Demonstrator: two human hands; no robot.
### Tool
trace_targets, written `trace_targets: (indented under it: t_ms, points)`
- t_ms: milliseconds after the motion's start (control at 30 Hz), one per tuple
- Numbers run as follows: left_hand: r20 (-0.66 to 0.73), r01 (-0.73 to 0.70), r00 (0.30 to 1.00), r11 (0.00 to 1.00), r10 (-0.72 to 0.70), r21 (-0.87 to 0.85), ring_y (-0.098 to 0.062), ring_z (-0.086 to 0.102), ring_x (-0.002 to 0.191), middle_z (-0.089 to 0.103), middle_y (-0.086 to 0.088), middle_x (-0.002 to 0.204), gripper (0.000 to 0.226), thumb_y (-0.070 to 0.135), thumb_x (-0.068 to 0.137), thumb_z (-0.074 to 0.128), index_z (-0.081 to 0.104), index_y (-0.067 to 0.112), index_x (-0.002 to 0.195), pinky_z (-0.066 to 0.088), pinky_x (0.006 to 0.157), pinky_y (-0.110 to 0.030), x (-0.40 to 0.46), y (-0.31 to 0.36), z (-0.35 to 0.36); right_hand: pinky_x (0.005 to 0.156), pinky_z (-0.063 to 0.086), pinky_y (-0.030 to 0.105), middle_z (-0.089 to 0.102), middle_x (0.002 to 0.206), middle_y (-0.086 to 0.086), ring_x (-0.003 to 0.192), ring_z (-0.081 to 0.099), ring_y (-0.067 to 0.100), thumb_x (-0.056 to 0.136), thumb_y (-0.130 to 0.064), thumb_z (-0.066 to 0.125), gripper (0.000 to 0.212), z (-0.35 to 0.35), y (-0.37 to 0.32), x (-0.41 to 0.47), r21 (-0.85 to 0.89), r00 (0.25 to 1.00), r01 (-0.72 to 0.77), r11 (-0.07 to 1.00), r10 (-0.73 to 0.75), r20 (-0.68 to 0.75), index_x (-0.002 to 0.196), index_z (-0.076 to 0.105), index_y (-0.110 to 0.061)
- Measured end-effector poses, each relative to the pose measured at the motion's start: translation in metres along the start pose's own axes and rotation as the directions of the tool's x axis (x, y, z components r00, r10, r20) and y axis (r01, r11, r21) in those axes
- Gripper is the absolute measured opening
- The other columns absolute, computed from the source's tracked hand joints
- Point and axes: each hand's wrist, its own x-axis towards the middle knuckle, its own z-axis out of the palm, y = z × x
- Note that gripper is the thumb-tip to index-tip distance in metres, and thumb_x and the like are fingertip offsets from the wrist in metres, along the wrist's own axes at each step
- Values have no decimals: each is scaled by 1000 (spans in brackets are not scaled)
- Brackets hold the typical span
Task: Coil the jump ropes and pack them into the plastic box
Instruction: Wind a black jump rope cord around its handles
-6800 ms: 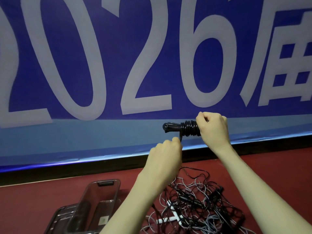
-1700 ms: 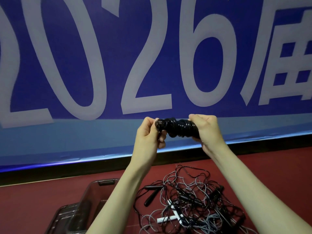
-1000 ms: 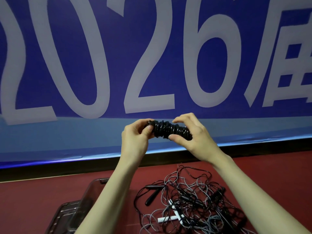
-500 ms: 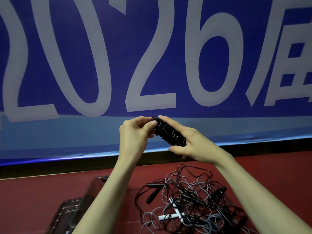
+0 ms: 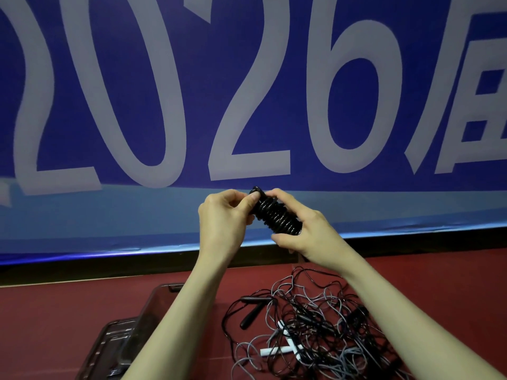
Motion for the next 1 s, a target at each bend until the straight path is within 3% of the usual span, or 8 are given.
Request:
trace_targets:
  t_ms: [67, 133, 200, 300, 400, 600, 833, 1000]
  points:
    - [99, 7, 995, 998, -1, -69, -6, 69, 67, 74, 2, 72, 6, 19, 88, 68, 74, 17, 89, 58, 81, -33, 0, 5, -4, 45, 49, 31, 63, 81, -17, 53, 53, 12, 83, 0, 65, 65, -3, -2, 2, 41, 999, -3, 999, 4, -35, 123, 48, -48]
    - [204, 18, 979, 992, 7, -124, -5, 71, 80, 76, 5, 83, 18, 14, 86, 70, 72, 20, 102, 55, 87, -28, 2, 10, -9, 40, 46, 31, 62, 78, -16, 51, 54, 18, 84, 1, 65, 66, -7, -3, 4, 110, 999, -16, 994, 21, -47, 124, 49, -49]
    - [250, -5, 967, 984, 50, -179, -4, 70, 85, 76, 7, 86, 22, 7, 86, 69, 71, 24, 100, 53, 83, -20, 3, 13, -12, 39, 44, 31, 60, 78, -10, 51, 54, 21, 85, 0, 66, 66, -9, -5, 5, 198, 999, -25, 980, 32, -33, 129, 48, -47]
    - [223, 20, 973, 933, 65, -359, -6, 68, 81, 75, 3, 86, 17, 5, 91, 61, 73, 17, 94, 52, 75, -17, 3, 12, -11, 38, 42, 28, 62, 81, -2, 53, 53, 22, 81, -5, 69, 67, -9, -8, 5, 359, 998, -49, 932, 32, 51, 125, 52, -53]
    - [231, 123, 973, 861, -7, -494, -6, 61, 78, 70, 1, 86, 22, 12, 98, 51, 72, 10, 95, 51, 79, -19, 7, 4, -8, 37, 40, 25, 65, 85, 4, 51, 54, 21, 76, -8, 68, 66, -8, -9, 4, 459, 990, -89, 884, 27, 139, 116, 57, -60]
    - [233, 232, 965, 806, -121, -544, -6, 51, 77, 62, 5, 77, 32, 17, 102, 43, 73, 15, 91, 47, 84, -21, 11, -6, 0, 35, 39, 22, 67, 89, 11, 49, 53, 21, 75, -5, 67, 73, -6, -5, 5, 573, 974, -179, 800, 62, 217, 135, 50, -44]
    - [94, 163, 987, 807, -133, -568, -11, 44, 79, 58, 1, 84, 26, 13, 102, 41, 66, 14, 91, 39, 75, -20, 11, -10, 5, 33, 37, 19, 64, 90, 14, 50, 52, 21, 68, -17, 70, 74, -3, -3, 5, 648, 954, -228, 727, 34, 298, 133, 52, -45]
    - [48, 84, 996, 847, -68, -526, -6, 51, 82, 65, 14, 79, 29, 15, 102, 44, 66, 23, 85, 39, 79, -23, 13, -12, 3, 32, 34, 17, 61, 93, 14, 48, 50, 16, 73, -16, 66, 69, 7, 3, 8, 812, 962, -233, 535, 5, 273, 136, 51, -37]
